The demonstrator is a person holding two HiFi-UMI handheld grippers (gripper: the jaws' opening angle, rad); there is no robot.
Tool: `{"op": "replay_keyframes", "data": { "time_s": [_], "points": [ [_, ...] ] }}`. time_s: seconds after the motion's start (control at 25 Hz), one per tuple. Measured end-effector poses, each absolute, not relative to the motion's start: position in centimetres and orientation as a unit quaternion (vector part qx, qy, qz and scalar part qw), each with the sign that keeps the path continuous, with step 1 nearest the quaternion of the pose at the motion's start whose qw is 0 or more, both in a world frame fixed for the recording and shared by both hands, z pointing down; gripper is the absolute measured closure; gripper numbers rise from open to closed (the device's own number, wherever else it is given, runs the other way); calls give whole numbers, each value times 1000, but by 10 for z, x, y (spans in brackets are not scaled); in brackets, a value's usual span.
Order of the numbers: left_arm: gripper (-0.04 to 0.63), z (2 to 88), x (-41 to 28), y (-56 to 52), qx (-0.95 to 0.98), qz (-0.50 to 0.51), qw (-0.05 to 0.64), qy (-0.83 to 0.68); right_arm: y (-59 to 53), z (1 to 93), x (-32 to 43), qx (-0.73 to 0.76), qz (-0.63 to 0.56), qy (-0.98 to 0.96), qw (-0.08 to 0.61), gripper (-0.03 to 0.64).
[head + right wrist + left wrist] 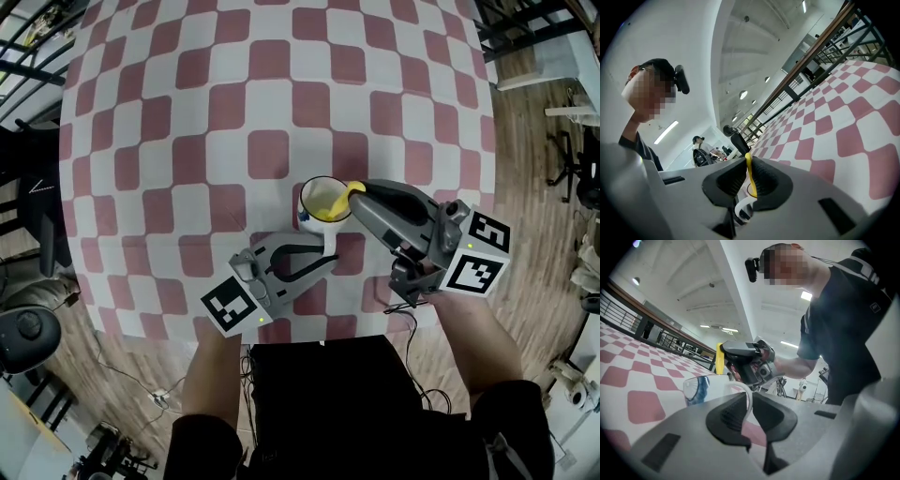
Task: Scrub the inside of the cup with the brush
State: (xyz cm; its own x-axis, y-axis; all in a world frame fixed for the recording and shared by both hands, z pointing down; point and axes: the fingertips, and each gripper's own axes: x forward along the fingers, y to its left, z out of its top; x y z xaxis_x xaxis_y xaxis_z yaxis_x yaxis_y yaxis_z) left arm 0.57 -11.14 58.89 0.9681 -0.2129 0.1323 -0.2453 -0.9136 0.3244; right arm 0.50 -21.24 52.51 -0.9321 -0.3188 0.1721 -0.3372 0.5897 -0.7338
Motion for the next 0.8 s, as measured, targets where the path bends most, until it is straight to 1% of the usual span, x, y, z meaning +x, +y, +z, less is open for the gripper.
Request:
{"op": "replay_keyframes", "data": {
  "time_s": [0.24,0.32,0.48,0.6,0.68,0.8],
  "points": [
    [549,600,7,-98,963,76,215,-143,-198,538,2,196,404,-892,50,572],
    [545,604,6,-88,956,88,234,-155,-189,546,4,211,411,-885,61,573],
    [545,628,8,-63,934,144,276,-174,-164,558,9,227,411,-877,97,574],
    [545,634,6,-55,917,146,313,-201,-151,560,14,235,414,-873,107,572],
    [545,630,2,-55,911,139,323,-215,-147,559,20,245,405,-873,117,573],
    [541,630,-4,-55,898,165,328,-244,-141,556,27,256,376,-880,138,574]
  ]
}}
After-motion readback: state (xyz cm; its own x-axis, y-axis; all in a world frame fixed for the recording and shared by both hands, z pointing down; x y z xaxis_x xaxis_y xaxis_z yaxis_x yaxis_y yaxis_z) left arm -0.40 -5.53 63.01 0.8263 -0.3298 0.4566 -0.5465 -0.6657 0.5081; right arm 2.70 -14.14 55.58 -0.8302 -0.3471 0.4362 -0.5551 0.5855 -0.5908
